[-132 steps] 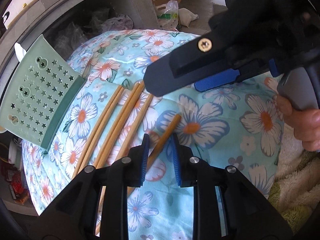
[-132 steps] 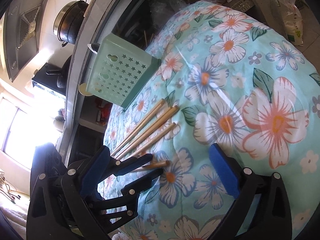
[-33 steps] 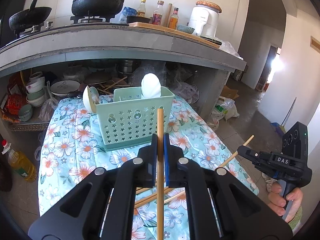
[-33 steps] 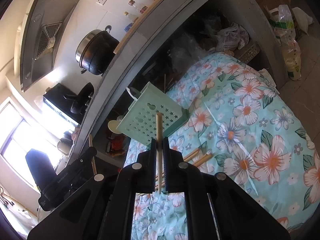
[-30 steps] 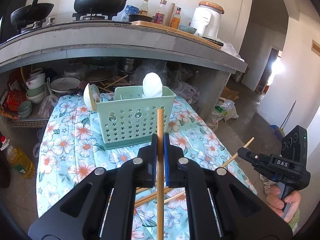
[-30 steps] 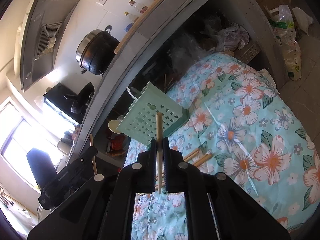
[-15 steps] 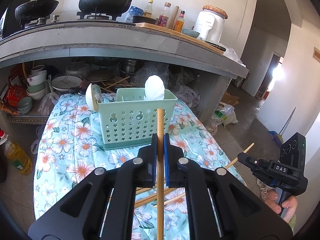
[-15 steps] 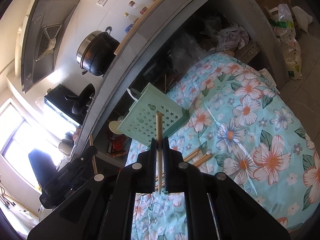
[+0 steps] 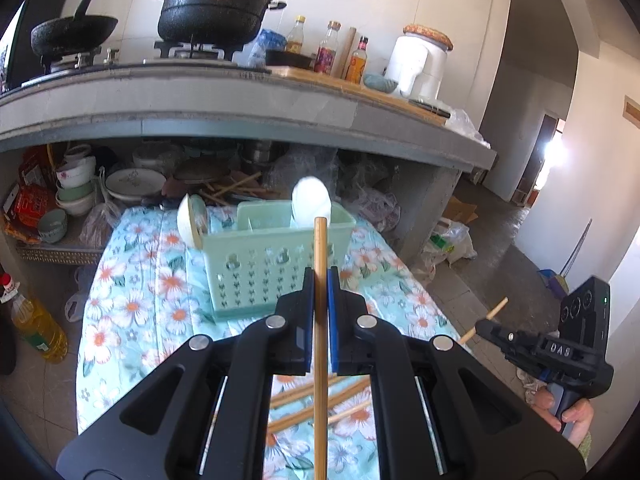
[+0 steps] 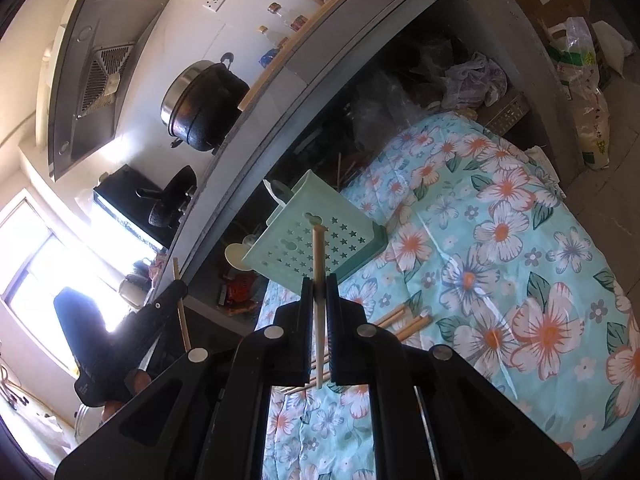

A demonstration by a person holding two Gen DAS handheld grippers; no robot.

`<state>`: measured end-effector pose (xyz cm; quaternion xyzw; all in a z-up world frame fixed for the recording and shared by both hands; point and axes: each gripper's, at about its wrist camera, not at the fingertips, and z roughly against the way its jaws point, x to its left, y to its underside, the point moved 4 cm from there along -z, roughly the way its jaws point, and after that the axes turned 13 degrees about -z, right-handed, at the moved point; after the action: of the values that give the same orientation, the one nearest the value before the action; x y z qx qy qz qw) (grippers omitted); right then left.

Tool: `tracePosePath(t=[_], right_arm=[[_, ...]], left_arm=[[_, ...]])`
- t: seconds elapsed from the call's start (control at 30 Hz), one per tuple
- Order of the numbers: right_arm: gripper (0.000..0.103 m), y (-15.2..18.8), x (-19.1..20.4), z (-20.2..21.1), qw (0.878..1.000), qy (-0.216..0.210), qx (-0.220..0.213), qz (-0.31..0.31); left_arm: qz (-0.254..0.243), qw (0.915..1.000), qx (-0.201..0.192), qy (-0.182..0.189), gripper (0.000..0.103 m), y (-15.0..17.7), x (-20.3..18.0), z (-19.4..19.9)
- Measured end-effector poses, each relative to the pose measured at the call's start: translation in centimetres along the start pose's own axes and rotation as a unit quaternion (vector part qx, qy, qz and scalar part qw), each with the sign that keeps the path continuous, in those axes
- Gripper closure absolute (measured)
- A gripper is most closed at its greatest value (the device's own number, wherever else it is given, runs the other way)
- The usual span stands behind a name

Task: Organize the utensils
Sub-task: 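Carry the chopstick over the green holder and drop it in with the left gripper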

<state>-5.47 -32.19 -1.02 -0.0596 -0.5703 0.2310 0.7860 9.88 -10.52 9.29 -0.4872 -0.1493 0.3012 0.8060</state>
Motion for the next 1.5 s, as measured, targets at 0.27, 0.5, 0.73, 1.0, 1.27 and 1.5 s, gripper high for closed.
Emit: tracePosePath(t=[0.27, 0.5, 0.73, 1.0, 1.27, 1.5], right_arm=[[0.097, -1.0, 0.3, -0.3, 1.000, -0.005, -0.004, 0.005], [0.097, -1.9, 0.2, -1.3, 1.000, 0.002, -0.003, 0.004], [0.097, -2.7, -0.1, -2.3, 1.000, 0.012, -0.002, 0.002], [0.097, -3.3, -1.1, -3.1, 1.000, 0.023, 0.000, -0.003], [0.097, -3.0, -0.8, -3.7, 1.000, 0.021, 0.008, 0.001], [0.097, -3.0, -0.4, -3.8, 1.000, 0.016, 0.010, 0.005]], left_arm=[[0.046, 0.9907, -0.122, -0.038, 0.098, -7.4, 3.2, 1.0], [0.085, 0.9651, -0.241, -0.059, 0.098, -13.7, 5.9, -0.2], [0.135, 0.9594, -0.235, -0.078, 0.098, -15.7, 9.3, -7.2], [0.139, 0.9656, -0.184, -0.121, 0.098, -11.7, 11.6, -12.9], [0.148, 0.9591, -0.207, -0.124, 0.098, -11.9, 12.8, -11.4], [0.164, 0.9526, -0.215, -0.139, 0.098, -13.9, 13.8, -12.6]])
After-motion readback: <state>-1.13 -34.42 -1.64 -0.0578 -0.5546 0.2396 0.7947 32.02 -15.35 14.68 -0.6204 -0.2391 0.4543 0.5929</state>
